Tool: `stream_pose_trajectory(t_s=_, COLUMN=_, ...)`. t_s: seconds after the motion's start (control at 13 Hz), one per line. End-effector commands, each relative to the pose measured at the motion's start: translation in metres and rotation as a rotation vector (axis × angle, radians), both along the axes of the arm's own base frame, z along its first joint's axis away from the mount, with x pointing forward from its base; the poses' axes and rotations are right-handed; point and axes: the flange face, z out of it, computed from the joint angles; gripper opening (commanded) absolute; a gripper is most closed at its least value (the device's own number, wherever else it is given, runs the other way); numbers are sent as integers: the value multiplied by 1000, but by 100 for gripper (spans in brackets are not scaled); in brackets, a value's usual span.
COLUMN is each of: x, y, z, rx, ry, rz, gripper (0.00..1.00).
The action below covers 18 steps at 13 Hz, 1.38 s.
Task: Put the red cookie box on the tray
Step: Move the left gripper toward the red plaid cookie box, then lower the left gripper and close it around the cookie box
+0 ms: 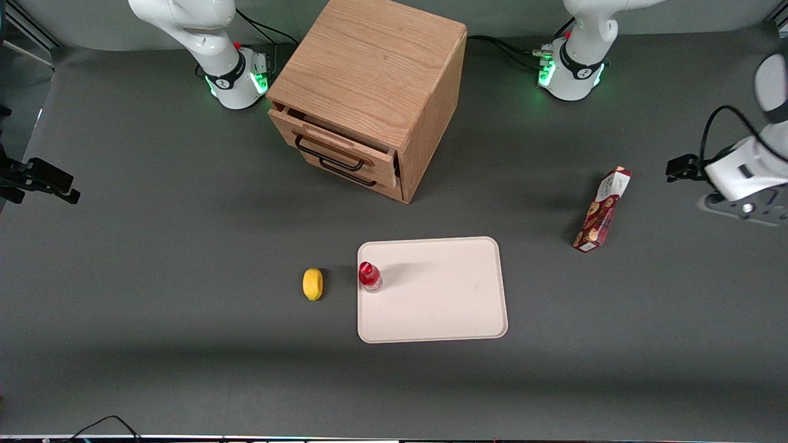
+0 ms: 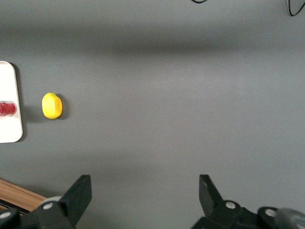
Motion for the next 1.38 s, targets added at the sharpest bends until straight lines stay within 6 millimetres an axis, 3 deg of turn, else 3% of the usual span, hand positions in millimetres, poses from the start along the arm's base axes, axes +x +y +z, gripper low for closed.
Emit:
stream_pose_trajectory(t_s=0.0, x=-26, y=-6, z=-61, rx=1, ry=-1, rz=-93, gripper=100)
stream_pose_trajectory(t_s=0.38, x=-56, y=-32, z=-162, rx=-46, ry=-46, rz=-174, gripper=100)
stream_pose_trajectory(t_s=0.62, x=-61, y=-42, z=-201, rx=-74, ry=-70, rz=-179, gripper=99)
stream_pose_trajectory(t_s=0.77, x=-60, y=-46, z=-223, rx=-84, ry=-96, rz=-189, gripper=84)
stream_pose_trajectory(t_s=0.85, x=-60, y=-49, z=-231, rx=-88, ry=-107, rz=-197, gripper=72)
stream_pose_trajectory(t_s=0.92, x=-60, y=-50, z=-235, rx=-90, ry=-110, rz=-199, gripper=56)
stream_pose_trajectory(t_s=1.08, x=-64, y=-50, z=-242, rx=-92, ry=-107, rz=-198, gripper=9)
stream_pose_trajectory(t_s=1.15, x=-64, y=-48, z=-243, rx=-91, ry=-106, rz=-195, gripper=0)
stream_pose_trajectory(t_s=1.31, x=-64, y=-46, z=-243, rx=-91, ry=-105, rz=-189, gripper=0)
